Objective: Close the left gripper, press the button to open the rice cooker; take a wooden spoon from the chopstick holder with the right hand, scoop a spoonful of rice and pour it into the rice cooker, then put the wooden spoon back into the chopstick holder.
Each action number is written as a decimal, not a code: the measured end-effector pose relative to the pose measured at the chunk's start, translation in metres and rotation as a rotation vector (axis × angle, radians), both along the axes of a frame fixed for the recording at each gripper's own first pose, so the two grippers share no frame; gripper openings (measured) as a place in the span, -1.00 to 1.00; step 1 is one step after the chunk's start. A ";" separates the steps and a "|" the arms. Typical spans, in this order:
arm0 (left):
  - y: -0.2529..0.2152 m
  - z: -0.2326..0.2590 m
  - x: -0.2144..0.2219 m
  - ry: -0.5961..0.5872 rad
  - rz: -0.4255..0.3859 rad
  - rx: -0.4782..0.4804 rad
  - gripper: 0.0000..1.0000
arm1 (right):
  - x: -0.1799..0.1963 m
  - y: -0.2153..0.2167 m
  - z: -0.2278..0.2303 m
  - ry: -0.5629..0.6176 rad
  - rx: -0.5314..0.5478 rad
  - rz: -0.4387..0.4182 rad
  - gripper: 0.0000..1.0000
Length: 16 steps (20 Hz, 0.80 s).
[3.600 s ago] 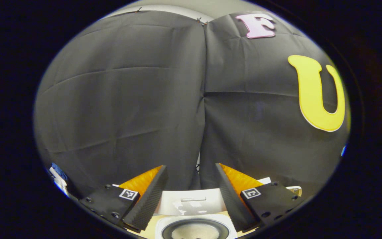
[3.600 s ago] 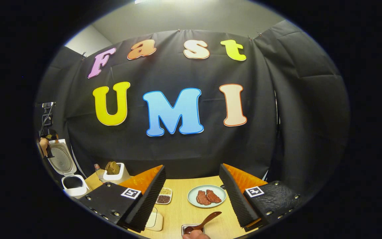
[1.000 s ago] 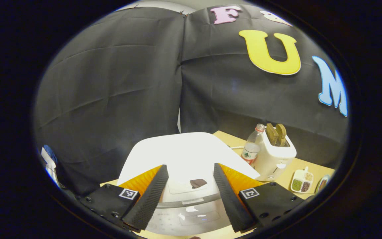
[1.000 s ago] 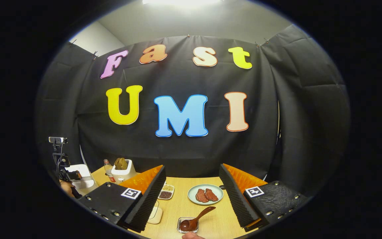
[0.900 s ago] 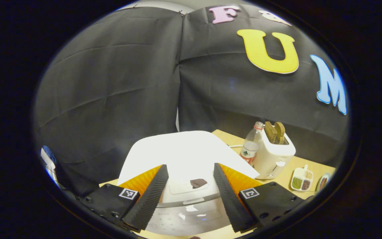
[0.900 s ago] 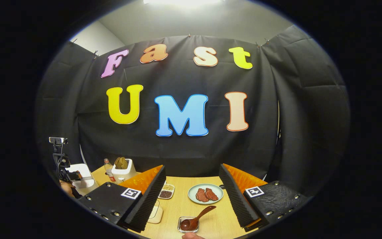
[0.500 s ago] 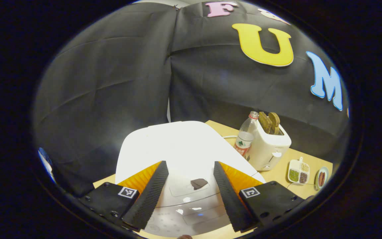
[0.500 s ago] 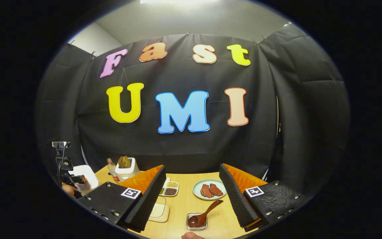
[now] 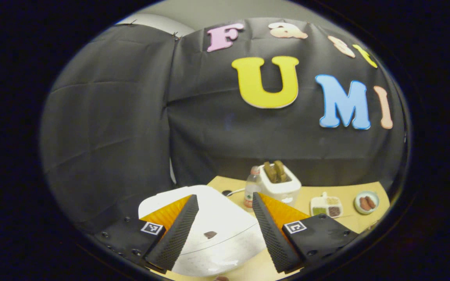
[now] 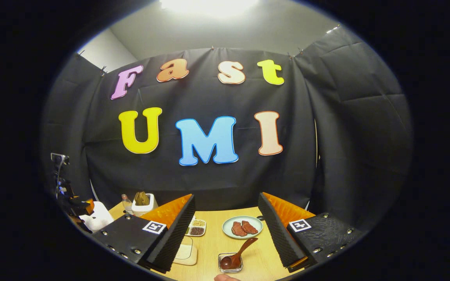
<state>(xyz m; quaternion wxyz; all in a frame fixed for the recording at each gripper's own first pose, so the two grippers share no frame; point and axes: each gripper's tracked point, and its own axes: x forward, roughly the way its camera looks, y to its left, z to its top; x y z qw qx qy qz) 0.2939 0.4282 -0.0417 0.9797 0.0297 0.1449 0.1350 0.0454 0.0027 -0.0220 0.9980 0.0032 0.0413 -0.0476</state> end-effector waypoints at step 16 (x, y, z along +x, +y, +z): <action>-0.123 0.072 -0.015 -0.221 -0.364 -0.082 0.92 | -0.014 0.015 0.012 -0.033 0.015 0.026 0.96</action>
